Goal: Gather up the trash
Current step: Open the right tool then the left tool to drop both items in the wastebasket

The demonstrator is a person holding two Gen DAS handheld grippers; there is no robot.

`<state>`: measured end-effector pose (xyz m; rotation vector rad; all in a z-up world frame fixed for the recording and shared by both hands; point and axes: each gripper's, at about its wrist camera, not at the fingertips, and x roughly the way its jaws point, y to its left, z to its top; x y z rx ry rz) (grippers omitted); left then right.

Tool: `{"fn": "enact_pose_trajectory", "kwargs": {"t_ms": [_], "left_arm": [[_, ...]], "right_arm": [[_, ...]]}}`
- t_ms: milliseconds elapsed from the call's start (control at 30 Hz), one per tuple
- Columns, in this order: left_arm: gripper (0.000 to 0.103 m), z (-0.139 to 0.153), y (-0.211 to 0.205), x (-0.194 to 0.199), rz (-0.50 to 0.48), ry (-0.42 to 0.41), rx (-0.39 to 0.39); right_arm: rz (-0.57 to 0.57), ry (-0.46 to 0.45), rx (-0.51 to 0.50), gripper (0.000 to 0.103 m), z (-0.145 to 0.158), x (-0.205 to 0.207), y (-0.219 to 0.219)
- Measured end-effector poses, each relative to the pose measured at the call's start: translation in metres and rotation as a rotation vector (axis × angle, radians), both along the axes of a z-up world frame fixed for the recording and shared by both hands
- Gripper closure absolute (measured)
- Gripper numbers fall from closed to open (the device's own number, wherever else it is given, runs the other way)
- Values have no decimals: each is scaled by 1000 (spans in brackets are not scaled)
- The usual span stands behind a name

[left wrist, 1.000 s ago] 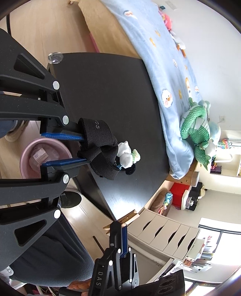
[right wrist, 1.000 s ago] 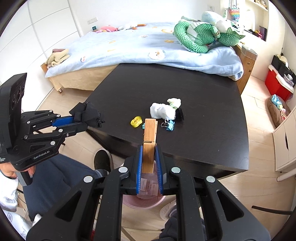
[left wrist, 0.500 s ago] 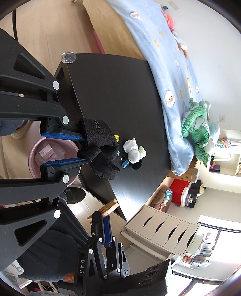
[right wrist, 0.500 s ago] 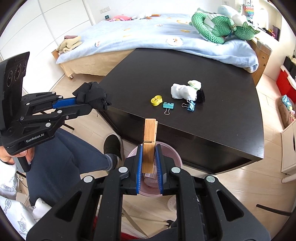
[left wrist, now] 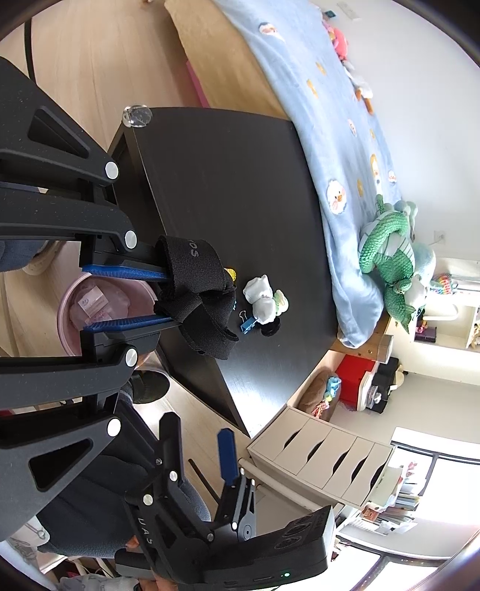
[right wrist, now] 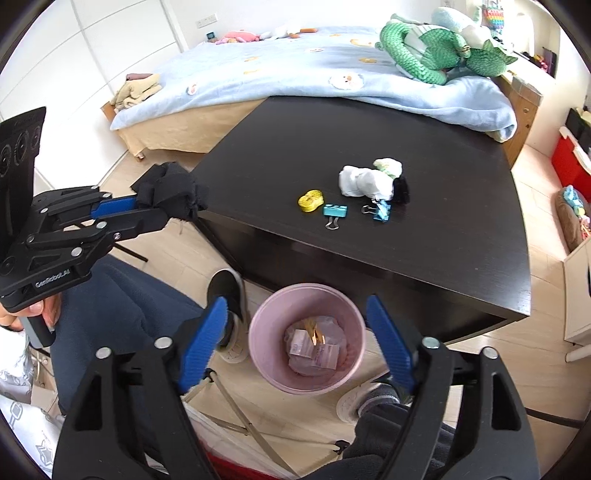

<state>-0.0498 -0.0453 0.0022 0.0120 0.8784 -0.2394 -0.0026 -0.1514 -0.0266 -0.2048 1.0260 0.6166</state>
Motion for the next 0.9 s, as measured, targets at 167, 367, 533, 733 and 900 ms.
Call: {"fn": "enact_pose_trajectory", "kwargs": {"t_ms": [167, 367, 533, 733, 900], "left_arm": [[85, -2, -2, 0, -11, 7, -4], [84, 0, -6, -1, -34, 9, -9], [84, -2, -13, -1, -55, 16, -11], [84, -5, -23, 1, -80, 26, -6], [84, -8, -31, 1, -105, 36, 0]], "right_arm": [[-38, -28, -1, 9, 6, 2, -10], [-67, -56, -18, 6, 11, 2, -16], [-97, -78, -23, 6, 16, 1, -24], [-125, -94, -16, 6, 22, 0, -36], [-146, -99, -10, 6, 25, 1, -44]]}}
